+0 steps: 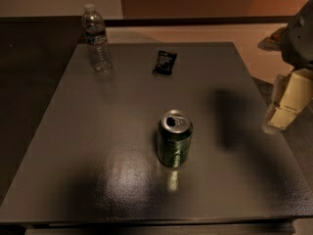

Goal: Move green can near water bottle

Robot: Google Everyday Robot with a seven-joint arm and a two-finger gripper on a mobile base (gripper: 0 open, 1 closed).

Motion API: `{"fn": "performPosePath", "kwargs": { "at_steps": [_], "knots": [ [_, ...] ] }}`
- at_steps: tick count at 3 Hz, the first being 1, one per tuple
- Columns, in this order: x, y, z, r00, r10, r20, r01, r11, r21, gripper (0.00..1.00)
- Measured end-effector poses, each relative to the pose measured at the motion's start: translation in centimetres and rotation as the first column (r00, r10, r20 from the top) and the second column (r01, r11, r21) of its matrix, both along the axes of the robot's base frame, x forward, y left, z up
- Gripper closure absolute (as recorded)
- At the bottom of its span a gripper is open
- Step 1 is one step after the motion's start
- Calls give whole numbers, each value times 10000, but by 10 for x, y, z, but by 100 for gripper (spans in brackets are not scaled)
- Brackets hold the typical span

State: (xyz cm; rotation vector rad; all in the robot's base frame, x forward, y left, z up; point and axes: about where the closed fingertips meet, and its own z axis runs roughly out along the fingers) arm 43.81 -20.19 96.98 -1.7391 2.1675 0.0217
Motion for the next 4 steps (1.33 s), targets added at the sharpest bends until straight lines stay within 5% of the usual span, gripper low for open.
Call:
{"fn": "performPosePath", "kwargs": {
  "at_steps": [2,4],
  "knots": [
    [-20,73,-19,9864,1630,-229,-1565,9717,1770,0],
    [-42,135,-42,9438,3292,-313,-3137,9214,2293,0]
  ]
}}
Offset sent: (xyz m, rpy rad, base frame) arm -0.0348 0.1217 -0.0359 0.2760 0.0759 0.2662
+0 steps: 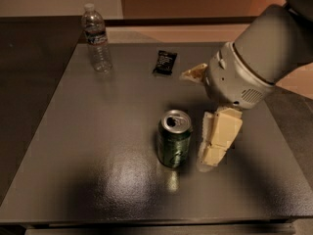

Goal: Move green can near water bottle

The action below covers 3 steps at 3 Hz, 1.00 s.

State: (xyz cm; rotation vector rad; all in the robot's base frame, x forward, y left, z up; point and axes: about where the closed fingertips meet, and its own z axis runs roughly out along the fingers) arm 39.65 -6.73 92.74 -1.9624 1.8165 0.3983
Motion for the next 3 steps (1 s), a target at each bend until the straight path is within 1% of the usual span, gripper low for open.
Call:
{"fn": "performPosePath", "kwargs": {
  "at_steps": [1,2,3],
  "knots": [
    [-7,17,-13,9981,599,-168,-599,9982,17,0],
    [-10,25,-22,9958,869,-271,-869,9962,0,0],
    [-11,27,-25,9948,965,-334,-963,9953,83,17]
  ]
}}
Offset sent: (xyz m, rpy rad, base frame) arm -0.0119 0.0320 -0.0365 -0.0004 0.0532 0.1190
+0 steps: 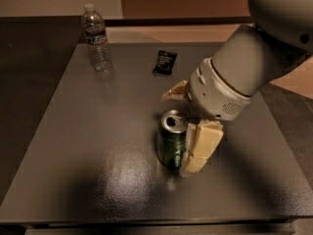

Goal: Move green can near water bottle

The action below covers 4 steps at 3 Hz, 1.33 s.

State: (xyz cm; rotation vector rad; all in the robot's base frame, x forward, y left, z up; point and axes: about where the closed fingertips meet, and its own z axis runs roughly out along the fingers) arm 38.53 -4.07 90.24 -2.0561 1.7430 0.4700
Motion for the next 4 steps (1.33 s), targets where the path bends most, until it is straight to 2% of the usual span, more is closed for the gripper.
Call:
{"fn": "performPosePath", "kwargs": {
  "at_steps": [2,3,4],
  "knots": [
    [3,-5,8,9999,-71,106,68,9995,314,64],
    [14,-6,23,9990,-289,332,279,9992,302,87],
    [40,-4,35,9966,-750,341,741,9969,251,100]
  ]
}}
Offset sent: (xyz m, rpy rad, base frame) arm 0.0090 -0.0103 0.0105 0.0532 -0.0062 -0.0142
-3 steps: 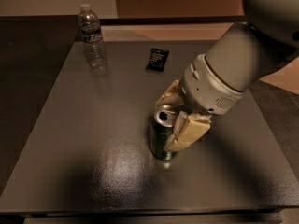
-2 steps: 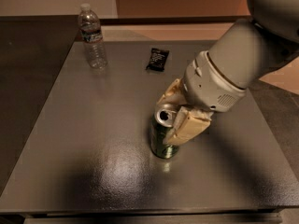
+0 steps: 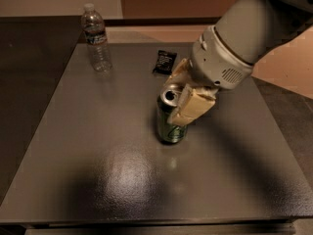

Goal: Move green can near water bottle

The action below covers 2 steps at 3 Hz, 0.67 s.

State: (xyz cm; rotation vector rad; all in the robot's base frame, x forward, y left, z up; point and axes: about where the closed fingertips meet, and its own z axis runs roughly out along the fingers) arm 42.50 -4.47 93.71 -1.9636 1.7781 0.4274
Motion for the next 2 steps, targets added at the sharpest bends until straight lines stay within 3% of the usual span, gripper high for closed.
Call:
{"fn": "performPosePath", "kwargs": {
  "at_steps": [2],
  "knots": [
    [73,25,31,9898,-1327,-528,1344,9904,315,100]
  ]
}}
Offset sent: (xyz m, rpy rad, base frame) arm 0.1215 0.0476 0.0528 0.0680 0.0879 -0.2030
